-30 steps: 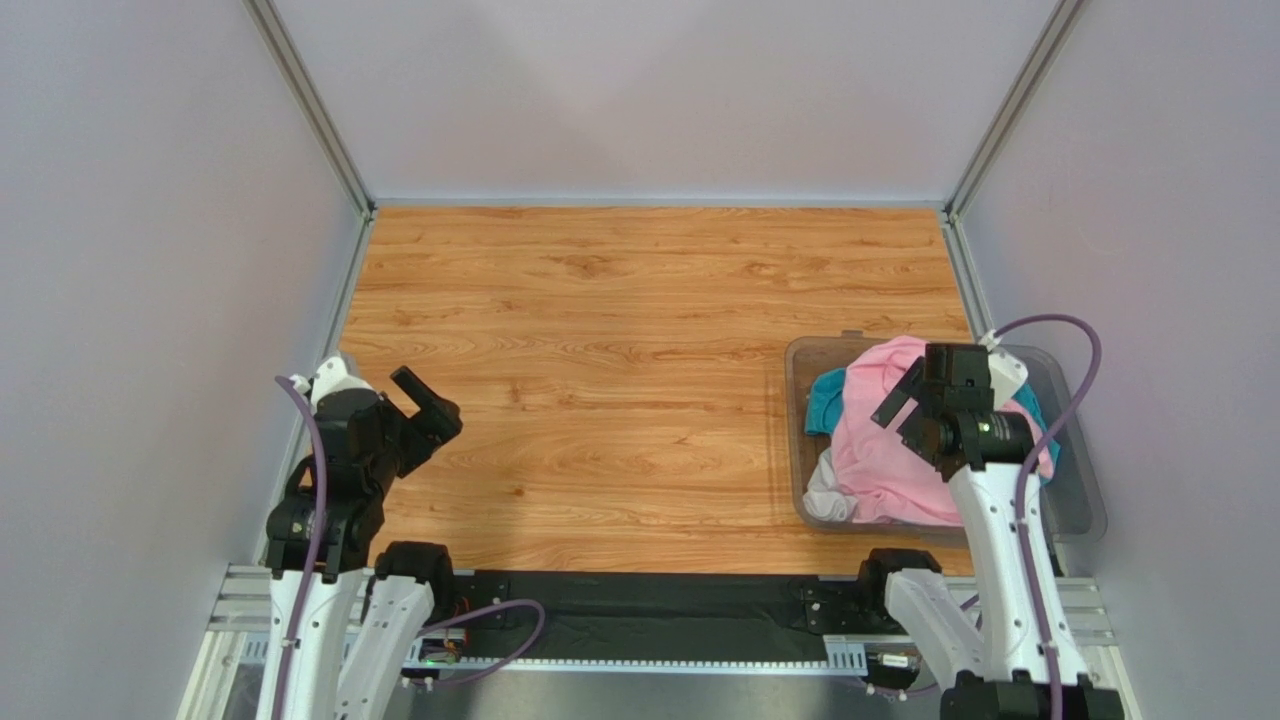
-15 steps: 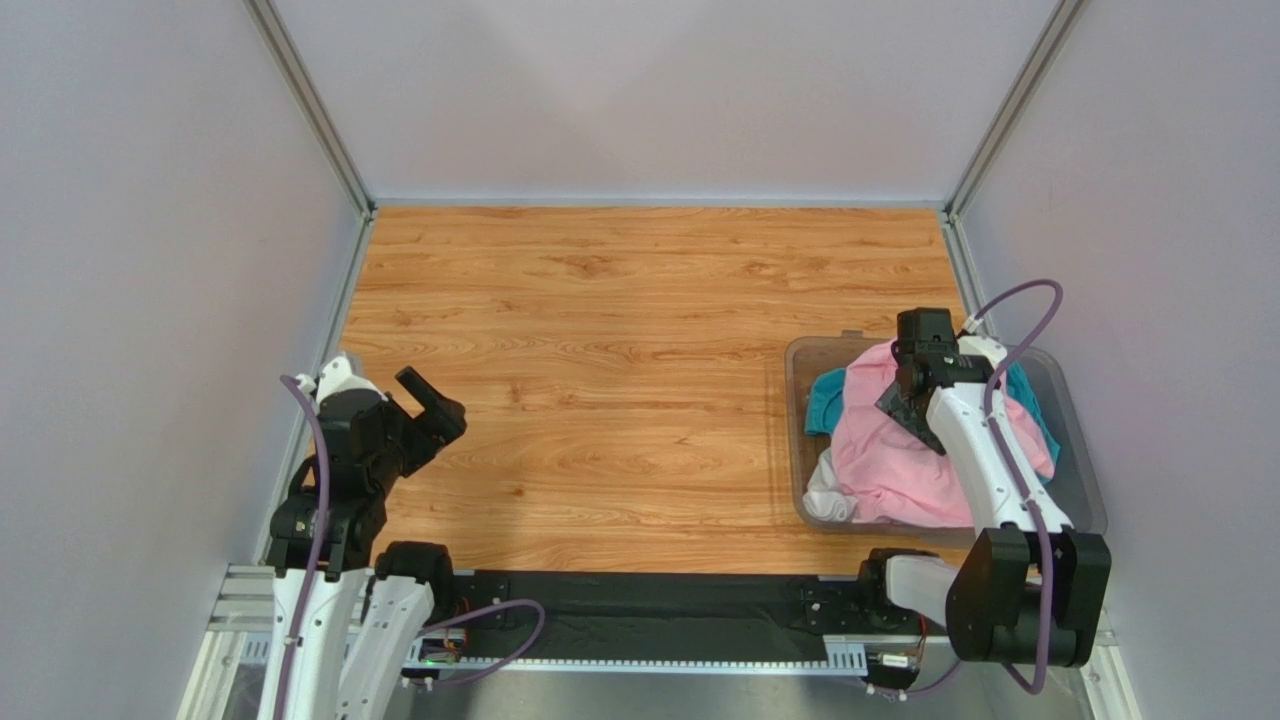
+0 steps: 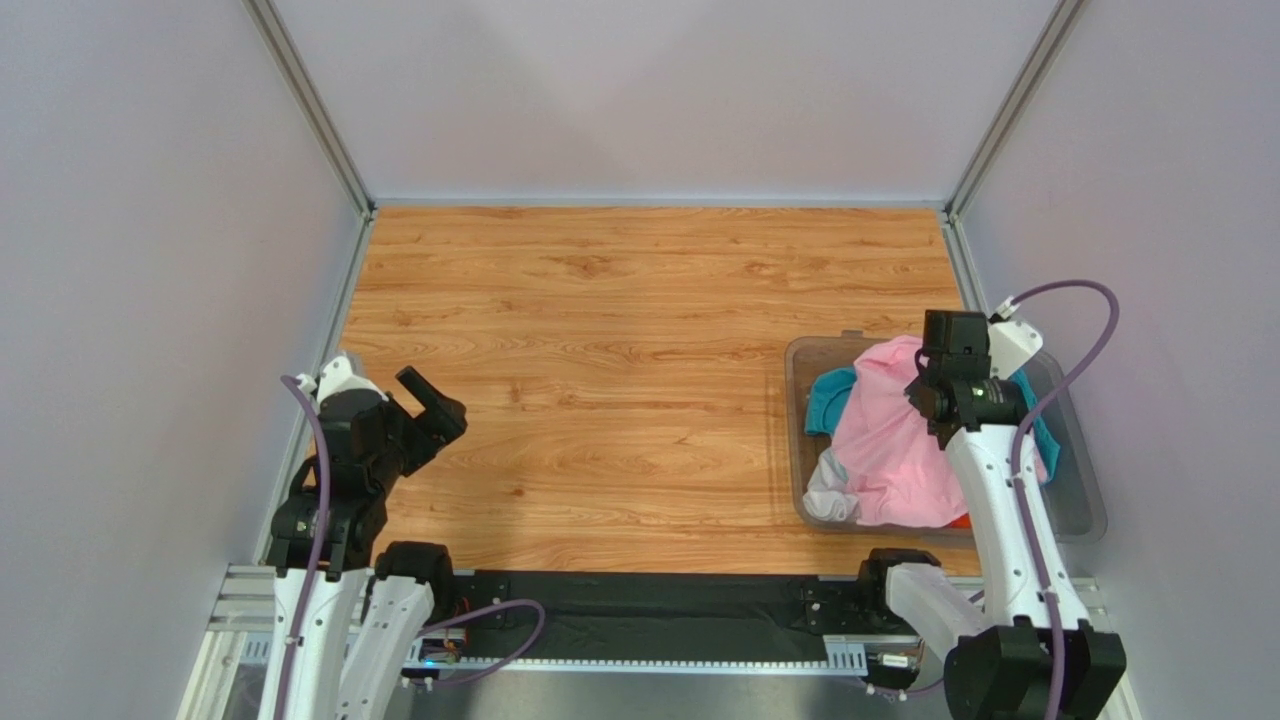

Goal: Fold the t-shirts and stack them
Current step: Grab the tshirt from the pile, then move the tshirt to the center of the board, then flatten the tshirt out

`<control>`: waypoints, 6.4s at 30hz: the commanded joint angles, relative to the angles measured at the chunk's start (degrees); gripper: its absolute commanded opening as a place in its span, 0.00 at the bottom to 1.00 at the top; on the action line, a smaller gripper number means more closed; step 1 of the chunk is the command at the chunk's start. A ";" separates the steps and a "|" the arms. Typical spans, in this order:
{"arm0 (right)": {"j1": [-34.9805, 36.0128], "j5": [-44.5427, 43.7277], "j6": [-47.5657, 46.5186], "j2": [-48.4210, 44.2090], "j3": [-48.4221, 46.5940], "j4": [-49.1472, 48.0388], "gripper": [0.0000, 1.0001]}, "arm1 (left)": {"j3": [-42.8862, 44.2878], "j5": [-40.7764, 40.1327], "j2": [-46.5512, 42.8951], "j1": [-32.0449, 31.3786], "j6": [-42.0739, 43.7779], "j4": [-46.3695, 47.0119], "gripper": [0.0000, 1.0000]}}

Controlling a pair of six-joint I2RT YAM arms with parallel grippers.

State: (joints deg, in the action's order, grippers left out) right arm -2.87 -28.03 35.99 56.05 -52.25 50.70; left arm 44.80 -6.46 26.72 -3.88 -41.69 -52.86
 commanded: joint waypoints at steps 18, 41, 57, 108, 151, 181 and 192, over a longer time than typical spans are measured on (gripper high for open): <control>-0.20 23.61 -12.33 -0.96 -40.44 -3.59 0.06 | 1.34 0.74 -1.49 0.19 -0.50 1.35 1.00; 25.71 48.43 -14.62 17.77 -56.91 -22.04 0.09 | 3.98 10.94 -3.16 0.19 4.51 0.92 1.00; 42.86 42.37 -19.73 40.36 -57.10 -20.46 0.09 | 8.20 4.17 -3.96 0.19 7.68 -7.34 1.00; 50.33 11.17 -4.44 40.73 -10.24 -19.34 0.00 | -13.34 27.99 34.65 0.19 -0.06 29.40 0.00; 32.14 15.11 -13.66 30.15 -14.54 -23.19 0.00 | 19.16 7.34 60.34 0.19 3.45 26.77 0.00; 31.35 25.48 -10.94 26.39 -3.39 -26.17 0.00 | -10.15 11.73 20.17 -6.05 -4.45 8.40 1.00; 31.35 26.45 -11.47 27.79 -3.65 -26.18 0.00 | -20.98 13.58 11.06 -9.83 -15.00 1.80 0.90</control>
State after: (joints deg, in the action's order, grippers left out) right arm 28.32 -2.42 24.38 84.20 -55.64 26.06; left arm 23.97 6.17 35.97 -13.52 -52.97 -50.46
